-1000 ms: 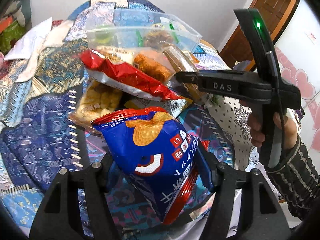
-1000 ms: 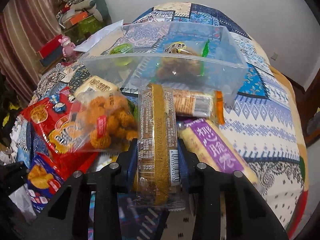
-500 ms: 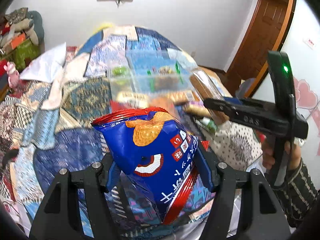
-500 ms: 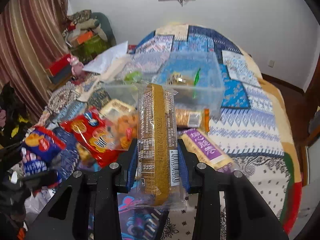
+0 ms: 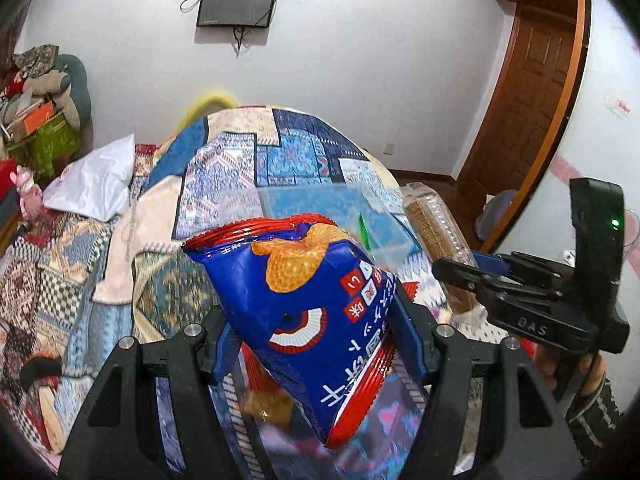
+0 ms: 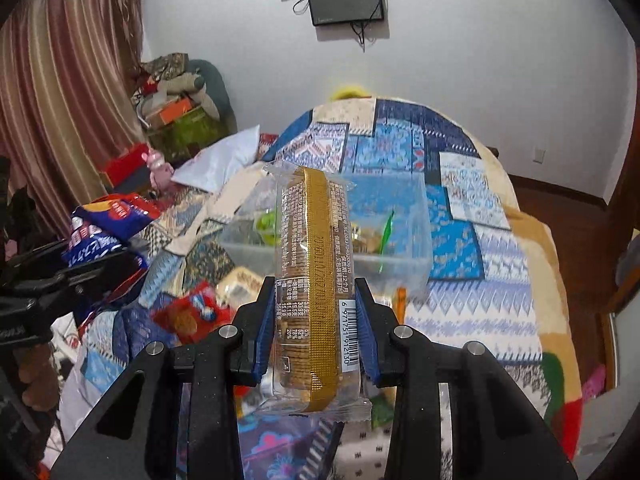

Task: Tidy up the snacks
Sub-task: 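Lower the blue bag into the box with left tool while right drops the gold roll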

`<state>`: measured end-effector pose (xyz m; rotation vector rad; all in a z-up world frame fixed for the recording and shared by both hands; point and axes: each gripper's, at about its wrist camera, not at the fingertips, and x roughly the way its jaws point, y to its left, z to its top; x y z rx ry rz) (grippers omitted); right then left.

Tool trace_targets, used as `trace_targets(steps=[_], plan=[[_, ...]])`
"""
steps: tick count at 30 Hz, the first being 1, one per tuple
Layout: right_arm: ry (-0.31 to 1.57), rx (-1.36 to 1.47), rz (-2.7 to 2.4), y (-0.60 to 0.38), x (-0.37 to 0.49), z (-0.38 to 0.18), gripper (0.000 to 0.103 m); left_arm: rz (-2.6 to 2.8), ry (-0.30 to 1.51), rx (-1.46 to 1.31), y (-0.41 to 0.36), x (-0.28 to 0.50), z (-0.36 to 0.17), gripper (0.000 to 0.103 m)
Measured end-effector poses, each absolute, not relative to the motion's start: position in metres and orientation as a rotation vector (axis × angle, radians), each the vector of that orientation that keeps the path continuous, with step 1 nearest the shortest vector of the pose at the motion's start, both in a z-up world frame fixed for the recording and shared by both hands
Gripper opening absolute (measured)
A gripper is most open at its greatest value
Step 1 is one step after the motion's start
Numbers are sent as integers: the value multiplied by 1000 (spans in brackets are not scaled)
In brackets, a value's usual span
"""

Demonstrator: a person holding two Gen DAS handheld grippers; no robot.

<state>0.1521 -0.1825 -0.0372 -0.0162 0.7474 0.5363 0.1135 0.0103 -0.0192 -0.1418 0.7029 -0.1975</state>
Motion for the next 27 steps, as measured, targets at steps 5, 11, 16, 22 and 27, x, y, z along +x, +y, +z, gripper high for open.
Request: trace_targets(steps=[5, 11, 16, 22, 27], plan=[[729, -1, 534, -181, 171, -30, 33, -189, 715, -136, 16, 147, -19, 65], [725, 5, 521, -179, 195, -30, 33, -178, 739, -126, 20, 188, -24, 65], [735, 4, 515, -173, 220, -38, 33, -177, 770, -121, 24, 220, -35, 65], [758, 1, 521, -159, 246, -50, 33, -198, 836, -122, 24, 258, -58, 65], [783, 5, 520, -152, 265, -63, 33, -217, 884, -93, 15, 283, -79, 65]])
